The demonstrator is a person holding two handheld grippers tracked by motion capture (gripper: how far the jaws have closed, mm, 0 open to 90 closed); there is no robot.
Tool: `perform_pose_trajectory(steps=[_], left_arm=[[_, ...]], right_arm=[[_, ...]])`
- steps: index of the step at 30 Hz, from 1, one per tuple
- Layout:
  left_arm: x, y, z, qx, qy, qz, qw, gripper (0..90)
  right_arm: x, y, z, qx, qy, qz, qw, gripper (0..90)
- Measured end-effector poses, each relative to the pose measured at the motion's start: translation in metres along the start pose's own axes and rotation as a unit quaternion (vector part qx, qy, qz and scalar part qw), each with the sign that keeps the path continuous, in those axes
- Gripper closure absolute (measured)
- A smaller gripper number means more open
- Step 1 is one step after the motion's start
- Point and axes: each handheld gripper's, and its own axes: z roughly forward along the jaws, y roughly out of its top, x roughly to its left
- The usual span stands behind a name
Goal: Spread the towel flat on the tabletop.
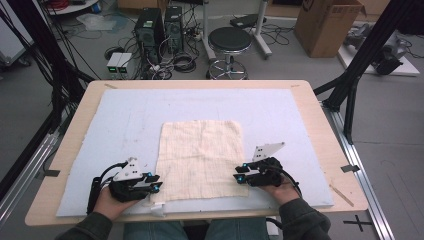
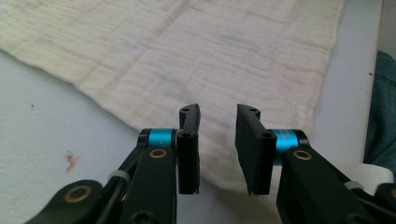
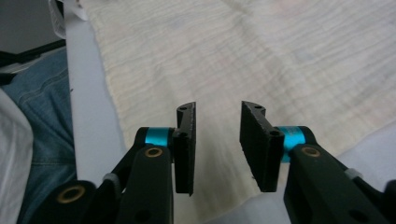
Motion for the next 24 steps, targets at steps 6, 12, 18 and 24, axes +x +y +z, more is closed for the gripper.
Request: perform_pose_trajectory(steps=[6,12,18,24], left_arm=[[0.008,0.01,-0.001,-0.03,0.016,-0.015,0.9993,65.8],[0.013,0.01,0.0,-0.032,0.021,-0.029,0.9988,65.2],[0.017,0.009,-0.001,-0.032,0.026,-0.035,0.9985,62.1],[0.019,0.01,-0.003,-0.039,0.028,-0.042,0.998,59.7]], right_arm=[[-0.002,0.002,-0.006,-0.03,-0.014,0.012,0.9994,59.5],[-0.007,0.002,-0.01,-0.044,-0.029,0.03,0.9982,53.4],[-0.012,0.002,-0.011,-0.049,-0.044,0.043,0.9969,50.3],[-0.011,0.003,-0.01,-0.051,-0.053,0.041,0.9964,45.9]])
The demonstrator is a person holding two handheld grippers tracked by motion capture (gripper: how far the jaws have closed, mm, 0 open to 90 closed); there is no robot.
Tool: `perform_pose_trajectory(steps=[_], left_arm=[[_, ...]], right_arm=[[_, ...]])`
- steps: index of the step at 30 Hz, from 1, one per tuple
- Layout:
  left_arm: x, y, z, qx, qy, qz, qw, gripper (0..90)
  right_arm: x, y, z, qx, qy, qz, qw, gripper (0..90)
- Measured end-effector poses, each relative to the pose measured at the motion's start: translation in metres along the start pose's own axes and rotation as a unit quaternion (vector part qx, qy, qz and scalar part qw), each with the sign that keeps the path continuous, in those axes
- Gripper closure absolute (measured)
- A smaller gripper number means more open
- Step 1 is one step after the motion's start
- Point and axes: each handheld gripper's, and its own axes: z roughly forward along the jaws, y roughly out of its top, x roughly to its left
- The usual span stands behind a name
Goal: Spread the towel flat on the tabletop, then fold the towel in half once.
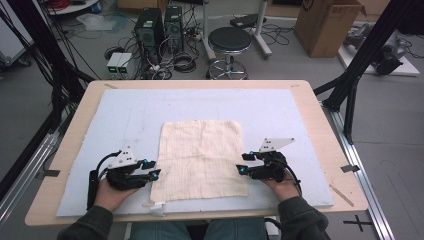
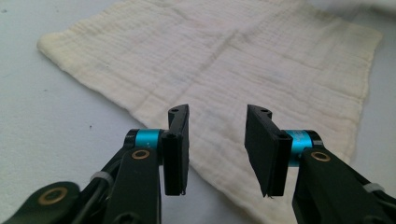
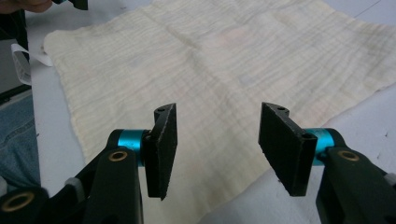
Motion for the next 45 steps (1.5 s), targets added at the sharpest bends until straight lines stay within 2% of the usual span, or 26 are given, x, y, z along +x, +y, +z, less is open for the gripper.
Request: perform_pose_trajectory(steps=[3,10,13,20,24,27,36,41,43,45], left_arm=[[0.0,0.001,-0.001,-0.001,0.002,-0.004,1.0,58.2],[0.0,0.004,-0.001,-0.003,0.005,-0.006,1.0,54.0],[0.001,0.006,-0.001,-0.003,0.012,-0.012,0.9998,47.2],[0.002,0.006,-0.001,-0.007,0.013,-0.016,0.9998,45.7],[0.002,0.006,-0.001,-0.005,0.015,-0.012,0.9998,45.2],[0.001,0.006,-0.001,-0.004,0.019,-0.012,0.9997,41.6],[0.003,0.008,-0.003,-0.008,0.017,-0.015,0.9997,41.5],[0.009,0.01,-0.003,-0.006,0.014,-0.02,0.9997,41.7],[0.015,0.01,-0.001,-0.007,-0.003,-0.032,0.9995,41.6],[0.018,0.012,0.001,-0.003,-0.003,-0.032,0.9995,41.6]], right_arm=[[0.0,0.001,0.0,-0.003,-0.008,0.001,1.0,41.0],[-0.002,0.002,-0.003,-0.016,-0.022,0.009,0.9996,35.7],[-0.001,0.003,-0.003,-0.019,-0.029,0.011,0.9993,30.2],[0.001,0.006,-0.002,-0.017,-0.026,0.004,0.9995,28.8],[0.001,0.006,-0.001,-0.014,-0.027,0.006,0.9995,28.5],[0.001,0.006,0.0,-0.013,-0.02,0.003,0.9997,28.7],[0.001,0.007,0.001,-0.006,-0.024,0.002,0.9997,28.9],[-0.008,0.009,0.003,0.005,-0.028,0.01,0.9995,29.2],[-0.012,0.01,0.003,0.005,-0.029,0.01,0.9995,29.6],[-0.017,0.013,0.003,0.005,-0.031,0.011,0.9994,29.7]])
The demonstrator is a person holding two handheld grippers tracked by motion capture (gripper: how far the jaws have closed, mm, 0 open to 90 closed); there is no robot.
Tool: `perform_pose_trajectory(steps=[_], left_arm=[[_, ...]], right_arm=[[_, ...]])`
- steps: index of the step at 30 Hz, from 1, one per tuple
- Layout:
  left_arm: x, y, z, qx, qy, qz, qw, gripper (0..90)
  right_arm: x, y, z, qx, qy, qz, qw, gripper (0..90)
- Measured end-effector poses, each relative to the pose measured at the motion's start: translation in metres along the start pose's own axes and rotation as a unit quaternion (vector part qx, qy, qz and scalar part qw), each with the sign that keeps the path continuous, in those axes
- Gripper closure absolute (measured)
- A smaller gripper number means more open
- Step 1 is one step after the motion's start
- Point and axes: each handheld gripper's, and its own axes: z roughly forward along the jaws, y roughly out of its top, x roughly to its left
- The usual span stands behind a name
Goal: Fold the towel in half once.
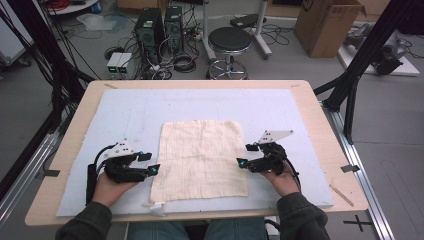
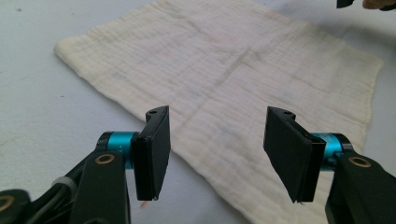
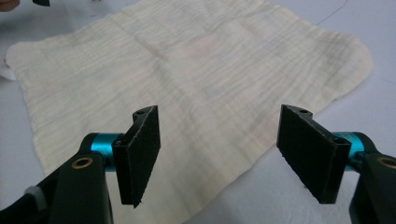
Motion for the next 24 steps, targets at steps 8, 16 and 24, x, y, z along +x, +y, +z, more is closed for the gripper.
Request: perform_pose_trajectory(steps=[8,16,24], left_arm=[[0.014,0.025,0.017,-0.005,0.021,0.005,0.9998,43.9],[0.036,0.048,0.032,-0.013,0.046,-0.018,0.9987,49.3],[0.066,0.069,0.043,-0.004,0.066,-0.041,0.997,49.5]], right_arm=[[-0.02,0.016,0.001,0.003,-0.012,0.005,0.9999,34.4],[-0.05,0.042,0.004,0.009,-0.033,0.015,0.9993,42.8],[-0.074,0.061,0.014,0.009,-0.033,0.04,0.9986,44.7]])
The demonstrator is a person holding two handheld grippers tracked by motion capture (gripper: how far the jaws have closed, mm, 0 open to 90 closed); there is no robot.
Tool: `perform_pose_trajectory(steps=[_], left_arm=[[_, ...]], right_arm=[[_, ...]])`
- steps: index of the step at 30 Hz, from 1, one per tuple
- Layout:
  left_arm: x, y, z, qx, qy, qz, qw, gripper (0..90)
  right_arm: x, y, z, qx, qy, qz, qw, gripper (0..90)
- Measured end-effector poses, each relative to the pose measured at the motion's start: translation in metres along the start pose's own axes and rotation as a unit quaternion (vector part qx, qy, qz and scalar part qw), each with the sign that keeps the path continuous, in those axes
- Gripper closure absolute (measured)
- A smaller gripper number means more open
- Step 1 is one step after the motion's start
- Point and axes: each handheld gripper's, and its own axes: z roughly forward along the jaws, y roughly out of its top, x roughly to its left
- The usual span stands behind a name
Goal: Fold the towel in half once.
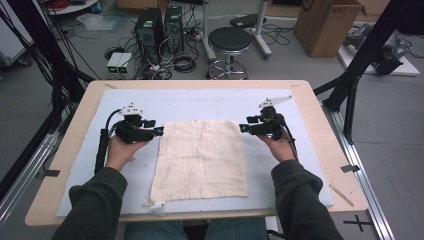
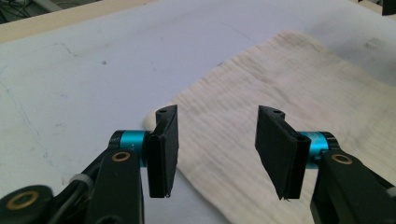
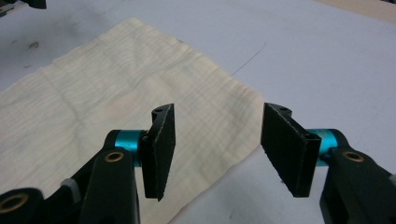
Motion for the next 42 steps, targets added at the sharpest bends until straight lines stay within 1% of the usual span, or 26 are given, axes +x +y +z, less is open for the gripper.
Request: perform_pose_trajectory(steps=[1,2,3,4,6,8,10,11,12,15,16,18,19,20,23,25,27,30,32,34,35,37,38,39,41,42], left_arm=[[0.002,0.002,0.002,-0.002,0.001,-0.005,1.0,49.4],[0.004,0.005,0.004,0.0,0.005,-0.005,1.0,49.6],[0.006,0.007,0.007,0.002,0.008,-0.005,1.0,50.0],[0.007,0.01,0.009,0.004,0.011,-0.005,0.9999,50.1],[0.01,0.012,0.015,0.004,0.019,-0.012,0.9998,50.4],[0.015,0.012,0.022,0.01,0.028,-0.024,0.9993,50.2],[0.02,0.008,0.031,0.021,0.038,-0.04,0.9983,49.5],[0.022,0.006,0.034,0.031,0.042,-0.041,0.9978,49.4],[0.024,0.004,0.037,0.037,0.044,-0.043,0.9974,49.4],[0.025,0.0,0.046,0.055,0.057,-0.038,0.9962,49.5],[0.026,-0.001,0.049,0.057,0.059,-0.043,0.9957,49.4],[0.026,-0.004,0.054,0.059,0.06,-0.048,0.9952,49.0],[0.025,-0.005,0.057,0.062,0.061,-0.051,0.9949,49.4],[0.024,-0.006,0.06,0.065,0.061,-0.052,0.9947,49.6],[0.022,-0.009,0.068,0.075,0.064,-0.049,0.9939,50.9],[0.021,-0.011,0.071,0.085,0.077,-0.046,0.9923,53.6],[0.022,-0.011,0.072,0.083,0.079,-0.05,0.9921,54.2],[0.021,-0.011,0.072,0.084,0.082,-0.048,0.9919,59.1],[0.02,-0.011,0.073,0.084,0.085,-0.043,0.9919,62.5],[0.019,-0.011,0.073,0.085,0.089,-0.039,0.9916,68.3],[0.019,-0.011,0.073,0.085,0.088,-0.041,0.9916,71.2],[0.019,-0.01,0.073,0.087,0.088,-0.041,0.9915,77.4],[0.02,-0.011,0.073,0.086,0.082,-0.044,0.992,81.3],[0.019,-0.011,0.073,0.086,0.081,-0.044,0.992,83.6],[0.019,-0.01,0.072,0.085,0.079,-0.039,0.9925,85.4],[0.018,-0.009,0.071,0.079,0.078,-0.042,0.9929,85.8]], right_arm=[[-0.002,0.002,0.001,-0.002,-0.003,-0.002,1.0,45.5],[-0.004,0.005,0.002,-0.009,-0.004,-0.002,1.0,46.0],[-0.006,0.007,0.002,-0.009,-0.003,0.005,0.9999,46.2],[-0.009,0.009,0.004,-0.008,-0.006,0.006,0.9999,47.2],[-0.012,0.014,0.006,-0.008,-0.017,0.004,0.9998,49.0],[-0.015,0.018,0.009,-0.012,-0.02,0.012,0.9997,49.5],[-0.018,0.02,0.015,-0.01,-0.025,0.018,0.9995,49.5],[-0.019,0.021,0.018,-0.007,-0.028,0.015,0.9995,50.1],[-0.019,0.021,0.022,-0.005,-0.028,0.015,0.9995,51.3],[-0.02,0.018,0.035,0.011,-0.031,0.015,0.9993,54.0],[-0.021,0.017,0.038,0.016,-0.033,0.018,0.9992,54.9],[-0.024,0.014,0.043,0.015,-0.031,0.027,0.999,56.7],[-0.025,0.013,0.045,0.015,-0.028,0.037,0.9988,57.4],[-0.027,0.012,0.047,0.014,-0.026,0.039,0.9988,58.6],[-0.029,0.009,0.054,0.032,-0.033,0.047,0.9978,62.0],[-0.031,0.006,0.059,0.042,-0.041,0.051,0.997,63.5],[-0.032,0.004,0.063,0.049,-0.045,0.053,0.9964,64.3],[-0.032,0.002,0.069,0.062,-0.049,0.058,0.9952,65.9],[-0.031,0.0,0.073,0.072,-0.047,0.053,0.9949,69.6],[-0.029,0.0,0.077,0.084,-0.053,0.044,0.994,73.3],[-0.028,0.0,0.077,0.085,-0.056,0.042,0.9939,76.1],[-0.029,0.0,0.077,0.086,-0.05,0.045,0.994,80.1],[-0.029,0.0,0.076,0.087,-0.05,0.046,0.9939,81.9],[-0.029,0.0,0.076,0.089,-0.047,0.047,0.9938,82.9],[-0.029,0.0,0.076,0.091,-0.043,0.041,0.9941,83.9],[-0.028,0.001,0.075,0.093,-0.043,0.041,0.9939,84.1]])
